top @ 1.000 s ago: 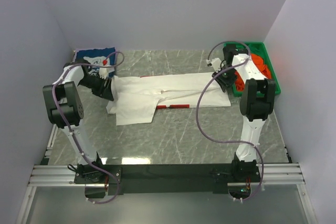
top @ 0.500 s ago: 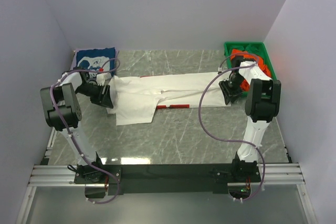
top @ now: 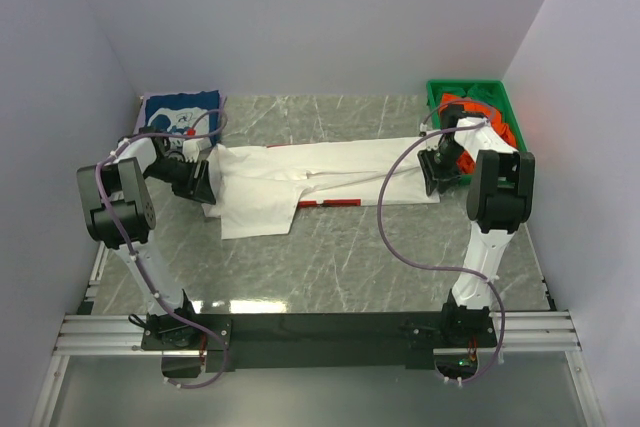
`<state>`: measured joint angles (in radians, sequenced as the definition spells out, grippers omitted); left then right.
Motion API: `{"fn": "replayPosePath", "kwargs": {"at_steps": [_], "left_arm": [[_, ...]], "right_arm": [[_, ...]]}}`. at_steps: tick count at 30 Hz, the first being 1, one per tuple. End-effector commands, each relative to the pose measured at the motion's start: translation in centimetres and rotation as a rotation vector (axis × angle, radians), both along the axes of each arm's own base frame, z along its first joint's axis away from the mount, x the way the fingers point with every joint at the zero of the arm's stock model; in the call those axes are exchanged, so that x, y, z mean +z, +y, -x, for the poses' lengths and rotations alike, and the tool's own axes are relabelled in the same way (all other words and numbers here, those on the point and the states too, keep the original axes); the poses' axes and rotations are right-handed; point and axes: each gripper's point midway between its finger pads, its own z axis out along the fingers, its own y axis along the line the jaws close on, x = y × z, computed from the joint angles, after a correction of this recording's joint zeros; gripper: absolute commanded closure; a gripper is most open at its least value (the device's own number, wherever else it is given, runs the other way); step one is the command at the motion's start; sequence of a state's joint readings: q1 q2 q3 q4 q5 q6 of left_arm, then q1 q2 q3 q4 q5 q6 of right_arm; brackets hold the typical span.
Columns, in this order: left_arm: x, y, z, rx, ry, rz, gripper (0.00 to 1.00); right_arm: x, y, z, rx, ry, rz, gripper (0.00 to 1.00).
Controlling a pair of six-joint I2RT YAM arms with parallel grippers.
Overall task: Fold and stack the t-shirts
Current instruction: Fold the tshirt
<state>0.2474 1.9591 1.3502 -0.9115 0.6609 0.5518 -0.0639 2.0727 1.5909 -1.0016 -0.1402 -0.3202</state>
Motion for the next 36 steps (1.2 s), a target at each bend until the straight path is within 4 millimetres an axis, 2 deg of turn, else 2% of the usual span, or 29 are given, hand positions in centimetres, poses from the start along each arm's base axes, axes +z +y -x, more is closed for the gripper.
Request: {"fn": "replayPosePath", "kwargs": {"at_steps": [1, 3, 6, 9, 12, 17, 20, 21, 24, 28, 32, 36], "left_arm": [[0.1, -0.4, -1.0, 0.021, -0.021, 0.025, 0.44], [0.1, -0.3, -1.4, 0.031, -0.026, 0.026, 0.45], [0.4, -0.3, -2.1, 0.038, -0.033, 0.037, 0.46], [1.3, -0.3, -3.0, 0.05, -0.065, 0.043, 0.48], [3.0, -0.7, -3.9, 0.063, -0.102, 0.068, 0.54], [4.6, -1.1, -5.1, 0.085, -0.137, 0.103, 0.63], [4.1, -1.2, -4.5, 0.083, -0.078, 0.119, 0.65], [3.8, -1.2, -4.0, 0.075, -0.059, 0.113, 0.6], [3.1, -0.9, -2.6, 0.061, -0.024, 0.078, 0.55], [1.7, -0.7, -1.2, 0.05, 0.044, 0.041, 0.55], [0.8, -0.6, -0.5, 0.052, 0.072, 0.017, 0.54], [0.1, -1.6, 0.1, 0.036, 0.114, 0.024, 0.54]], "right_arm": [[0.0, -0.2, -1.1, -0.056, -0.026, -0.003, 0.54], [-0.3, -0.1, -1.2, -0.063, -0.008, -0.021, 0.57], [-0.5, -0.1, -1.2, -0.071, 0.007, -0.037, 0.67], [-0.4, 0.0, -1.2, -0.069, 0.009, -0.051, 0.88], [0.1, -0.1, -1.3, -0.061, -0.003, -0.049, 1.0], [0.8, -0.2, -1.3, -0.047, -0.017, -0.047, 1.0], [1.2, -0.2, -1.4, -0.038, -0.026, -0.048, 1.0], [1.3, -0.2, -1.3, -0.035, -0.021, -0.048, 1.0], [1.5, -0.1, -1.3, -0.028, -0.02, -0.052, 1.0], [1.5, -0.2, -1.1, -0.019, -0.015, -0.052, 1.0], [1.5, -0.3, -1.0, -0.008, -0.013, -0.043, 1.0], [1.5, -0.5, -0.9, 0.001, -0.014, -0.037, 1.0]]}}
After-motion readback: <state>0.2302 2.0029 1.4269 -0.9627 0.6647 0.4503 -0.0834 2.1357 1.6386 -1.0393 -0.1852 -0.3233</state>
